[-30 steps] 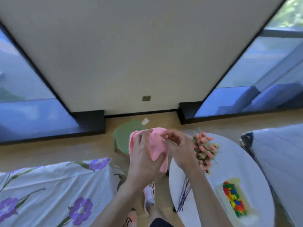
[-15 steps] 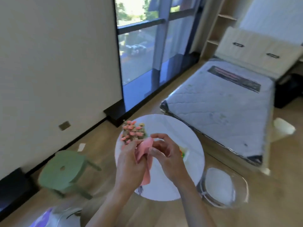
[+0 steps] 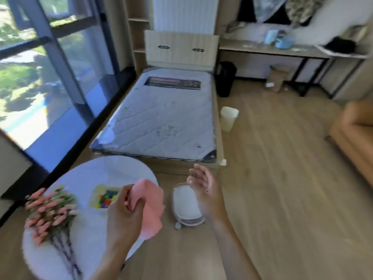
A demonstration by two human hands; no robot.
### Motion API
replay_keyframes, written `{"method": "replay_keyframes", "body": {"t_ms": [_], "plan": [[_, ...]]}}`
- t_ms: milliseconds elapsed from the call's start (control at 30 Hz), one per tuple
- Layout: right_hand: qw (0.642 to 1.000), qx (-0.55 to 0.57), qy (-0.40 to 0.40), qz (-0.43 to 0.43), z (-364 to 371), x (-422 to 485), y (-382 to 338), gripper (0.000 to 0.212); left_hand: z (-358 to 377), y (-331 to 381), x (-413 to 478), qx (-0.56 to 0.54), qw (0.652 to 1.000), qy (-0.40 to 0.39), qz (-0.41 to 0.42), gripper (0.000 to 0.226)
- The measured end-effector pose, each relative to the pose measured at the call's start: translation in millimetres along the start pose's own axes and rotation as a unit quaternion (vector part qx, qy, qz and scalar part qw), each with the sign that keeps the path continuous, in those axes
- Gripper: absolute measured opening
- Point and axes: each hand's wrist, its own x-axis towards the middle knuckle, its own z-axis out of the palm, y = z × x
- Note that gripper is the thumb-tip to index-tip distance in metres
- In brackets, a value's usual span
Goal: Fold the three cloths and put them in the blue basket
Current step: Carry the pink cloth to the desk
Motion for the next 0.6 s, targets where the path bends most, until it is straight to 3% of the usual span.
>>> {"method": "replay_keyframes", "body": {"t_ms": [233, 433, 600], "plan": [[0.988, -0.010, 0.147, 0.035, -164, 13, 0, 0.037, 132, 95, -8, -0.036, 0.990, -0.126, 0.042, 0.024], [0.965, -0.003, 0.256, 0.051, -298, 54, 8, 0.036, 281, 172, 6, -0.064, 0.968, -0.224, 0.093, 0.043], [0.952, -0.032, 0.299, 0.049, -407, 120, 7, 0.035, 417, 236, 21, -0.126, 0.951, -0.256, 0.117, 0.017]]}}
